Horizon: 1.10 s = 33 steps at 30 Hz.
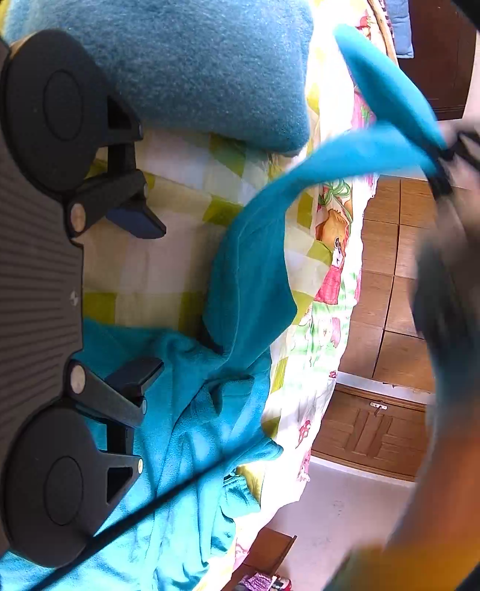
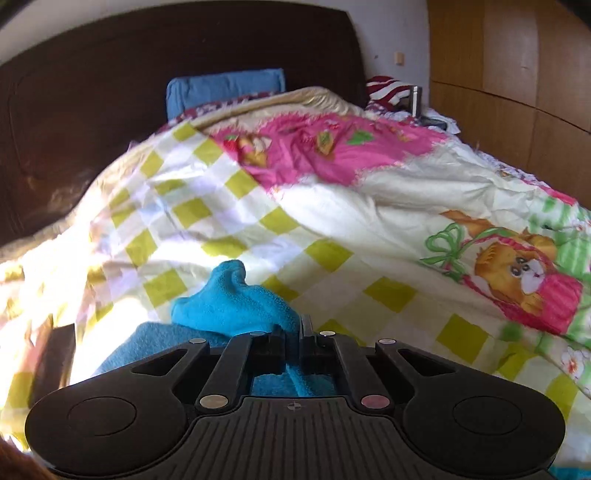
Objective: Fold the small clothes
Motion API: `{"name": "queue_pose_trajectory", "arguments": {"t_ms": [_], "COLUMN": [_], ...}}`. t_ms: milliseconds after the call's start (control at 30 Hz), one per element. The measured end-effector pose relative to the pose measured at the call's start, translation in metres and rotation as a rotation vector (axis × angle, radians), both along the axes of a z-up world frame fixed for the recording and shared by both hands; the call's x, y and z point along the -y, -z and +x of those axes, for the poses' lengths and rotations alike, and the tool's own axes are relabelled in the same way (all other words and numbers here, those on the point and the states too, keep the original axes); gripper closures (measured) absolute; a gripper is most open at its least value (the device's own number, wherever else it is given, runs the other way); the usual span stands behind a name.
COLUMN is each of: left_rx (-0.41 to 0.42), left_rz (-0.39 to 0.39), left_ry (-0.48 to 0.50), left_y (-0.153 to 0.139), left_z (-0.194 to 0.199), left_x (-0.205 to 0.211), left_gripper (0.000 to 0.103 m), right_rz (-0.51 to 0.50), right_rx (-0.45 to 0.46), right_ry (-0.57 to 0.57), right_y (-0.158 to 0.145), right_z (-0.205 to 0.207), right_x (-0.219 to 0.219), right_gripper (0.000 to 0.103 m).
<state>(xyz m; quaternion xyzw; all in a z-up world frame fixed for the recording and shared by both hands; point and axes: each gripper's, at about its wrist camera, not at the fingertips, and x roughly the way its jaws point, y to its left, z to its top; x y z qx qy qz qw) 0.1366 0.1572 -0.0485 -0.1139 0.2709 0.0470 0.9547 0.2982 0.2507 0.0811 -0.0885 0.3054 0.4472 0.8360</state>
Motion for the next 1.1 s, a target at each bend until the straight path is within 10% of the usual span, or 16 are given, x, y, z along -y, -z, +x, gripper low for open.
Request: {"name": "queue_pose_trajectory", "arguments": {"t_ms": [233, 500, 800, 967, 1100], "left_rx": [0.018, 0.029, 0.034, 0.019, 0.018], "left_rz": [0.071, 0.260, 0.451, 0.426, 0.346], "left_ry": [0.051, 0.209, 0.352, 0.385, 0.403], "left_y": [-0.007, -0.032, -0.040, -0.035, -0.038], "left_z": [-0.001, 0.034, 0.062, 0.068, 0.059], "left_x": [0.024, 0.093, 0.136, 0.135, 0.123], "left_gripper": [0.020, 0.020, 0.020, 0.020, 0.019], "right_rz": [0.262, 0.275, 0.317, 0.246, 0.257], "right_rx": [-0.074, -0.247, -0.320, -0.216, -0.176], "right_ry": [0.458, 0.950, 0.902, 0.753, 0.712], "right_y": [-0.044, 0.085, 0.112, 0.088, 0.070], "right_z": [0.020, -0.011, -0.008, -0.015, -0.006], "right_x": [0.254, 0.451, 0.478, 0.476, 0.481], "right_gripper": [0.099, 0.098, 0.086, 0.056, 0.053]}}
